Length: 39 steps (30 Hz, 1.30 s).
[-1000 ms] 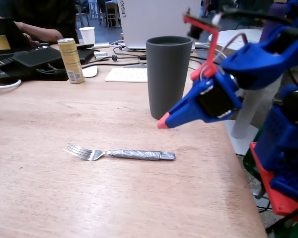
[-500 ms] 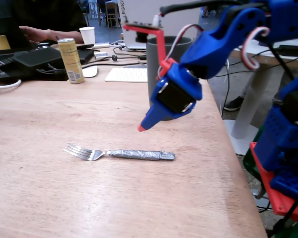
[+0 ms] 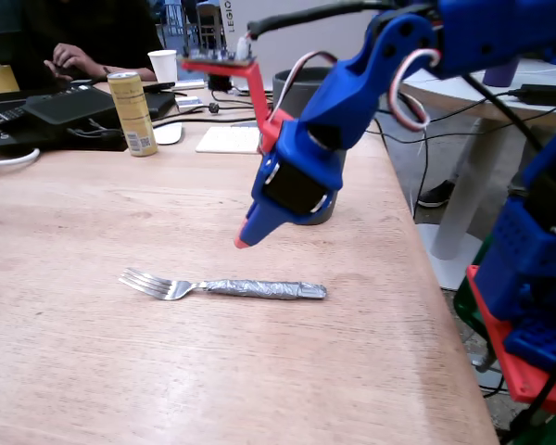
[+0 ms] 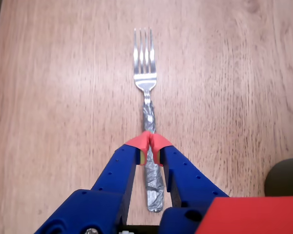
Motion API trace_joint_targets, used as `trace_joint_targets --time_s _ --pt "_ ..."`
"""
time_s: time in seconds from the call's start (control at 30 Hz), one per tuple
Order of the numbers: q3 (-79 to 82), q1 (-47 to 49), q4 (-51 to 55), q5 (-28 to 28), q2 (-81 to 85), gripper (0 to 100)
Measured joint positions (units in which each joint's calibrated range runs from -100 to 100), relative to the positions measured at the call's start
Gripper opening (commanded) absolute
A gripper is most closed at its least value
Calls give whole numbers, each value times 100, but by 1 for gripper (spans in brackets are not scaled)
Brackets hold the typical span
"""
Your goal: Grab the fork and place it in gray glass
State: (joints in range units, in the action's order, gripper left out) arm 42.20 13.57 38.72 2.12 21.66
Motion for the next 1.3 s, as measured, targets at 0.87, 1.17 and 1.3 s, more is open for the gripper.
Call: trace_joint_targets --time_s 0.87,1.17,1.3 --pt "-586 0 25 5 -1064 2" --pt "-586 -85 8 176 -1072 15" --pt "-586 -85 8 200 -1072 15"
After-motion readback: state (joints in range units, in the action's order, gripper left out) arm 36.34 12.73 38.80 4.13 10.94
